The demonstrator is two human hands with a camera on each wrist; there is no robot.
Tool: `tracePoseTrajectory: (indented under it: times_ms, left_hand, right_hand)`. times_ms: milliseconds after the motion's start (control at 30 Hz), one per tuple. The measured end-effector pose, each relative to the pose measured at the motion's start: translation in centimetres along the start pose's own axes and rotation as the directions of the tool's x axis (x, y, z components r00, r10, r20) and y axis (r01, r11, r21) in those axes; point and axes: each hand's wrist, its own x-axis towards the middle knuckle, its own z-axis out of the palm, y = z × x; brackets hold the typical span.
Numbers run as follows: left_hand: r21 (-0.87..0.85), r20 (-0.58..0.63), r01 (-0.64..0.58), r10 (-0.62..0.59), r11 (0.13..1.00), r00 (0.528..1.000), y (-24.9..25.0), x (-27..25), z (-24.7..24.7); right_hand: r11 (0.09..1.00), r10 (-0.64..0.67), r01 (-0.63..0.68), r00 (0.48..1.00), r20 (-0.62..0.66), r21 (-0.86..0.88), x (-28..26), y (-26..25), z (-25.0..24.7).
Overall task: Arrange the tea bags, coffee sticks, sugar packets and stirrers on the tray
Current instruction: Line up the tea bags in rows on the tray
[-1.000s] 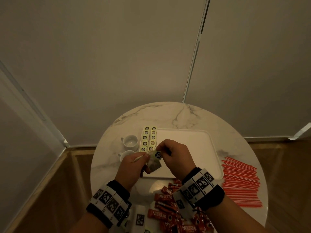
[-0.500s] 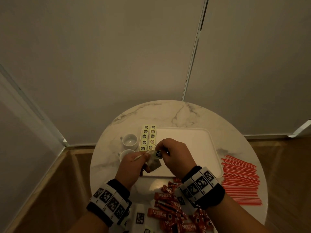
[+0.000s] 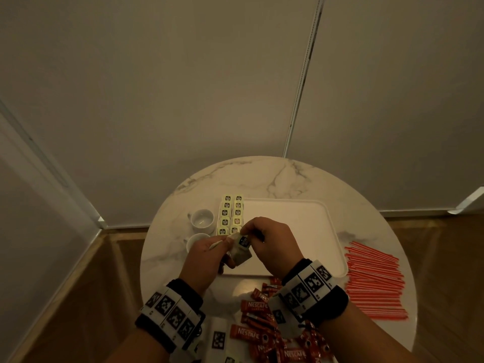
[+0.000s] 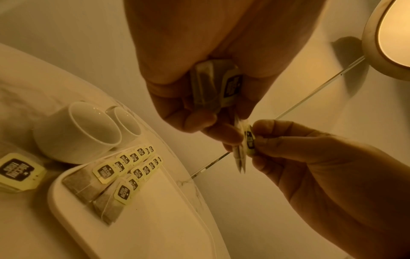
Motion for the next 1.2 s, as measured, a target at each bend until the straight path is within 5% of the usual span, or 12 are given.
tracePoseTrajectory:
  times_ms: [400, 567, 767, 900, 1067, 1200]
  left_hand:
    - [-0.161, 0.049, 0.053, -0.046, 0.986, 0.998, -0.2, 0.1, 0.3]
    - [-0.24, 0.062, 0.089, -0.076, 0.967, 0.995, -0.7, 0.3, 0.4]
    - [-0.114, 0.034, 0.058, -0.054, 0.992, 0.998, -2.0, 0.6, 0.1]
    - [0.066, 0.053, 0.008, -0.011, 0.998, 0.999, -2.5, 0.7, -0.3]
    - [0.175, 0.101, 0.061, -0.079, 0.983, 0.992, -3.6, 0.7, -0.8]
    - [0.298, 0.157, 0.128, -0.181, 0.946, 0.971, -6.0, 0.8, -1.2]
  right_hand:
    - [0.976, 0.142, -0.137, 0.99, -0.017, 0.171, -0.1, -0.1, 0.4]
    - [0.878, 0.265, -0.26, 0.963, 0.043, 0.402, 0.0, 0.3, 0.5]
    - [0.975, 0.194, -0.199, 0.979, 0.057, 0.101, 0.0, 0.8, 0.9]
    - [0.968, 0.196, -0.22, 0.963, 0.183, 0.118, 0.3, 1.5, 1.0]
    - [0.951, 0.255, -0.302, 0.891, 0.374, 0.071, 0.6, 3.2, 2.3]
    - [0.748, 0.476, -0.641, 0.699, 0.533, 0.173, 0.2, 5.3, 3.8]
